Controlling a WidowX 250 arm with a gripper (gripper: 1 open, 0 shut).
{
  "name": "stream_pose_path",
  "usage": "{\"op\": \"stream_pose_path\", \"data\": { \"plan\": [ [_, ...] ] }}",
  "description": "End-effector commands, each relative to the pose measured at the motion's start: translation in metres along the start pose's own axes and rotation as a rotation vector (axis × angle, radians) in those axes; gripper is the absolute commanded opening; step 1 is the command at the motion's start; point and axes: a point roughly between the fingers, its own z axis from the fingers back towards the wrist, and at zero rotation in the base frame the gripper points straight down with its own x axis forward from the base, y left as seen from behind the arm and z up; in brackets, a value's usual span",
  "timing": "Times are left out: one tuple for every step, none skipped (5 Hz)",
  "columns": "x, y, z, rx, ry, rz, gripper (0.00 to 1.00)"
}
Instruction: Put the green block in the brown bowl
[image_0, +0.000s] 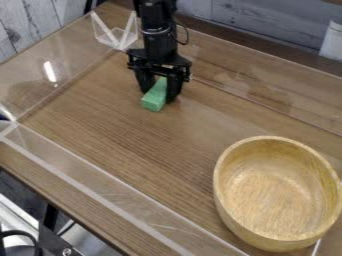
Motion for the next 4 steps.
{"op": "stream_pose_path", "data": {
  "plan": [
    [0.006,-0.003,0.029,-0.011,-0.048,0.002,0.0],
    [0.005,-0.005,0.051,-0.034,-0.067,0.006,0.0],
    [0.008,-0.008,0.082,-0.062,-0.108,0.008,0.0],
    [0.014,-0.007,0.114,-0.088,-0.155,0.009,0.0]
  ]
}}
